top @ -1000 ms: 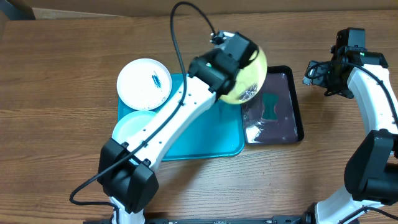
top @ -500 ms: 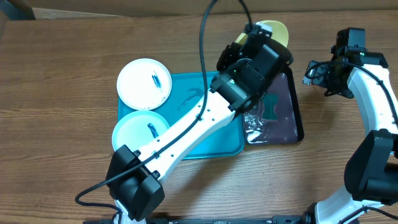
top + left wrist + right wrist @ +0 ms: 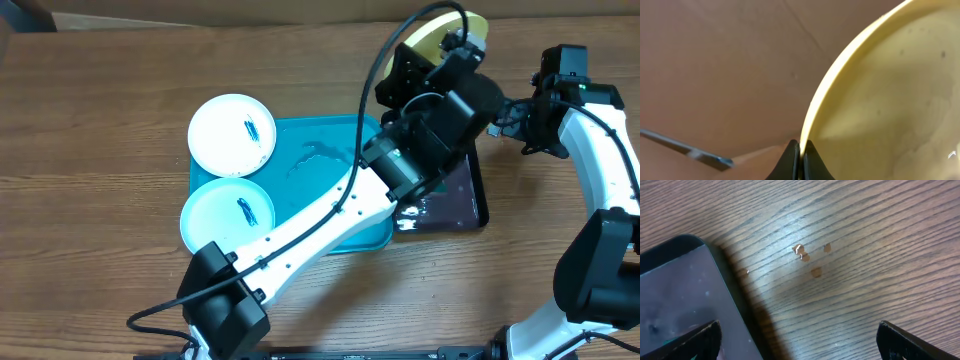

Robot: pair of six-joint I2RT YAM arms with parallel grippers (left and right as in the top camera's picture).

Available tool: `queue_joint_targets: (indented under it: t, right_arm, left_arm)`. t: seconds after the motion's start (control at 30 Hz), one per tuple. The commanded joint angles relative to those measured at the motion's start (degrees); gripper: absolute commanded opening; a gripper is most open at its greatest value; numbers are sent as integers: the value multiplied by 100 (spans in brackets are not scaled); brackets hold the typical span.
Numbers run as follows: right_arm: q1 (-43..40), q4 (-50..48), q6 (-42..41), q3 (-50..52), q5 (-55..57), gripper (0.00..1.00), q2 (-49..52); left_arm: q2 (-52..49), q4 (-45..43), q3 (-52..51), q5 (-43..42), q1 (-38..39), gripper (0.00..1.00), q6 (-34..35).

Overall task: Clean dirty plates on tray and stack at the side
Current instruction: 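Carry the yellow plate left and set it on the table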

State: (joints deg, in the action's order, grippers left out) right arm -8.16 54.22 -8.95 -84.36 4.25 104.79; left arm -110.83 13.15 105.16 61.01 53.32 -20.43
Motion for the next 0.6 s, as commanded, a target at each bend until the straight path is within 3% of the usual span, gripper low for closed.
queue_joint_targets:
  t: [0.0, 0.2, 0.57]
  right_arm:
    - [0, -7, 0, -90, -31, 100, 11]
    - [0, -9, 0, -90, -31, 100, 11]
    - [0, -9, 0, -90, -31, 100, 11]
  left_arm:
    - [-44, -479, 151, 411, 151, 4, -833]
    - [-44, -1556, 151, 446, 254, 4, -1711]
    - [-44, -1657, 151, 455, 262, 4, -1749]
